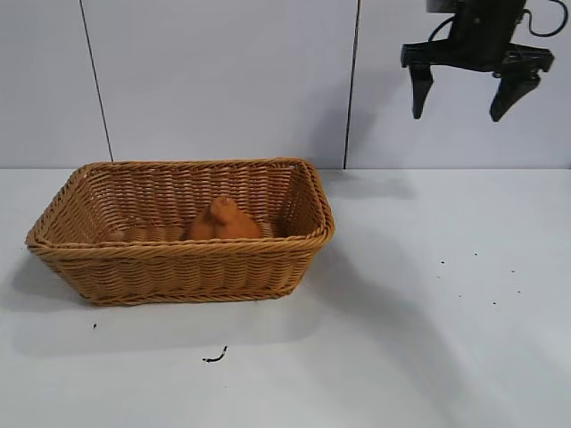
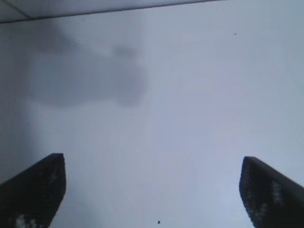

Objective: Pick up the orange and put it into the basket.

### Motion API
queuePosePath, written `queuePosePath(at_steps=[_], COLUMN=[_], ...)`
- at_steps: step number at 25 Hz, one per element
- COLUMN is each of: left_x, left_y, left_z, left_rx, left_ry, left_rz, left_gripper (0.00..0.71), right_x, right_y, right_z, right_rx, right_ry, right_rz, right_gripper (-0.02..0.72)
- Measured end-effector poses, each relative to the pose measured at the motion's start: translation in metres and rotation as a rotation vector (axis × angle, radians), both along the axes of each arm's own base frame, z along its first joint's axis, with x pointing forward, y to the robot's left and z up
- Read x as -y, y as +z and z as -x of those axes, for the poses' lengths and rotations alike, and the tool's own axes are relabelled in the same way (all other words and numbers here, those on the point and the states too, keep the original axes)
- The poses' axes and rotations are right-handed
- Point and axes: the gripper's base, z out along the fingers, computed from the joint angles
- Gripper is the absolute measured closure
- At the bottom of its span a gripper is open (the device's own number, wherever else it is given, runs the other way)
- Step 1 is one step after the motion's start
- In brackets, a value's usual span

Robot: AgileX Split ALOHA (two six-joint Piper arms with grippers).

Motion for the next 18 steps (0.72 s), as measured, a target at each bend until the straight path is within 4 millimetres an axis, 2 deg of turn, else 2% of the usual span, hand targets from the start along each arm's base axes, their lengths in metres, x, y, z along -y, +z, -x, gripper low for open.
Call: queuePosePath(at_steps=[5,8,12,18], left_x=[0.0,0.0,0.0,0.0], left_y=[0.0,0.0,0.0,0.0], left_z=[0.0,0.0,0.0,0.0], left_rx=[0.0,0.0,0.0,0.0], left_ry=[0.0,0.0,0.0,0.0], left_rz=[0.0,0.0,0.0,0.0], left_gripper=[0.044,0.044,0.044,0.044], right_x=[-0.005,-0.008,-0.01,-0.008], right_y=[-0.008,-0.002,0.015,0.042], right_z=[0.02,0.039,0.074,0.148], right_rx=[-0.085,-0.117,-0.145,-0.172], right_ry=[0.016,0.035,0.072,0.107], right_rz=[-0.014,-0.03,-0.038,-0.031], right_gripper=[0.022,0.022,0.022,0.022])
